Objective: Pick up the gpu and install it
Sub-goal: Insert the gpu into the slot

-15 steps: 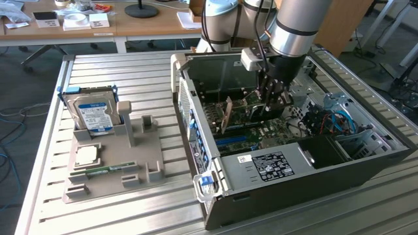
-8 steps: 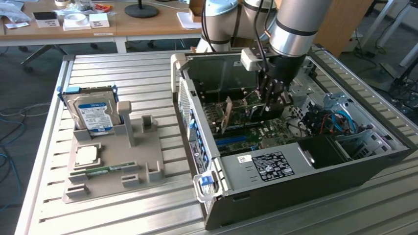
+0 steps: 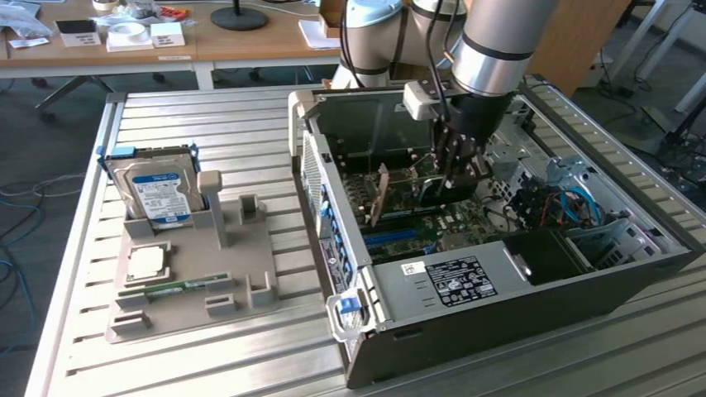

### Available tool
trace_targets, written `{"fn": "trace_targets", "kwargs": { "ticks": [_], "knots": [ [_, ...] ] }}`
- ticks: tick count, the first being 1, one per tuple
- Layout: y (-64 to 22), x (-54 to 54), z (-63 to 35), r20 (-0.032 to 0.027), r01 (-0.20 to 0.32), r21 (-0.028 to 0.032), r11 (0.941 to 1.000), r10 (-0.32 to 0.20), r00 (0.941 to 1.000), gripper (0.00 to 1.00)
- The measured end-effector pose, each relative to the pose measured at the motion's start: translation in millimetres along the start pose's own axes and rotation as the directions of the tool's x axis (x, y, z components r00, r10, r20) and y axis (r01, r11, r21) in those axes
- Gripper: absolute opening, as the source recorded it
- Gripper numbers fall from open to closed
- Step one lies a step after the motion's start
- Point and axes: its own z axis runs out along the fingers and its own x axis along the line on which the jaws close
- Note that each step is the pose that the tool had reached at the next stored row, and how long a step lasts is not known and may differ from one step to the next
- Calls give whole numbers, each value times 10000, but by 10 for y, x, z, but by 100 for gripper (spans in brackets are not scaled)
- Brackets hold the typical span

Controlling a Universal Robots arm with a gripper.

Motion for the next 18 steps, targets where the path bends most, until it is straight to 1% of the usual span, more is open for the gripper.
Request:
{"fn": "trace_targets", "kwargs": {
  "ticks": [5,8,18],
  "knots": [
    [1,0,0,0,1,0,10000,-1,10000,27],
    [6,1,17,0,0,0,10000,0,10000,27],
    [36,4,136,0,0,0,10000,0,10000,27]
  ]
}}
